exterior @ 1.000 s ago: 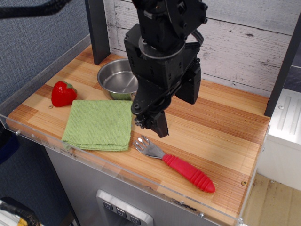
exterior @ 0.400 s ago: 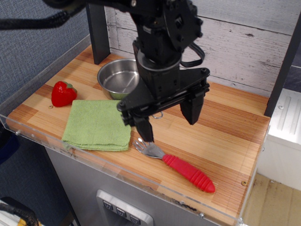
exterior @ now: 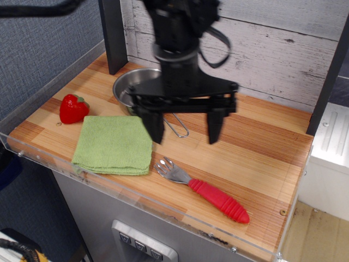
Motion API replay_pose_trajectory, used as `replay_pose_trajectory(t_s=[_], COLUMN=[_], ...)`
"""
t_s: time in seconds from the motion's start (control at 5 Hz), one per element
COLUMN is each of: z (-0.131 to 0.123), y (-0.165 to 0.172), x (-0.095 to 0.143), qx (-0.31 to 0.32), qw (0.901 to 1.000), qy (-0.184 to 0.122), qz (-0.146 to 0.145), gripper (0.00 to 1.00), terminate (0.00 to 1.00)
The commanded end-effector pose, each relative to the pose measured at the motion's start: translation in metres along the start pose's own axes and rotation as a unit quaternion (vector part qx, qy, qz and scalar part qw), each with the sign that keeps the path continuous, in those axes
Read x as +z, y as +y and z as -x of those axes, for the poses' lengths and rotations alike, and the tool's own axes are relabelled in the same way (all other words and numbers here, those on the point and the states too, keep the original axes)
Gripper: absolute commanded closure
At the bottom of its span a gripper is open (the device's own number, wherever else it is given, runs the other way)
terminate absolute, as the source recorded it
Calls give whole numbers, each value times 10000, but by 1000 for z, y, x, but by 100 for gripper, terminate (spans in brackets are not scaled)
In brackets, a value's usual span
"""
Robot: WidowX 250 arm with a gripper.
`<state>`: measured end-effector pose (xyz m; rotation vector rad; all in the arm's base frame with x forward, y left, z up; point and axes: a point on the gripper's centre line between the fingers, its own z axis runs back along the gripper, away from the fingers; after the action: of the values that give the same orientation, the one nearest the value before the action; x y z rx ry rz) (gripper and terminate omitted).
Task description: Put the strawberry on the right upper side of the table
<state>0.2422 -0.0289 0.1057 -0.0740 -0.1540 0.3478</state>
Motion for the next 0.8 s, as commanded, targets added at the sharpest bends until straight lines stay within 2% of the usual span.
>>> replay_pose_trajectory(t_s=[0.0, 0.2, 0.4, 0.6], z=[-28, -42, -56, -70], y=[55, 81, 107, 125], x=[26, 26, 25, 18], qx=[-2273, -2319, -2064, -1939], qw=[9724, 9676, 9701, 9713], qy=[57, -52, -288, -445], qz=[-520, -997, -1246, -1306], gripper=[0, 0, 0, 0], terminate=[0, 0, 0, 0])
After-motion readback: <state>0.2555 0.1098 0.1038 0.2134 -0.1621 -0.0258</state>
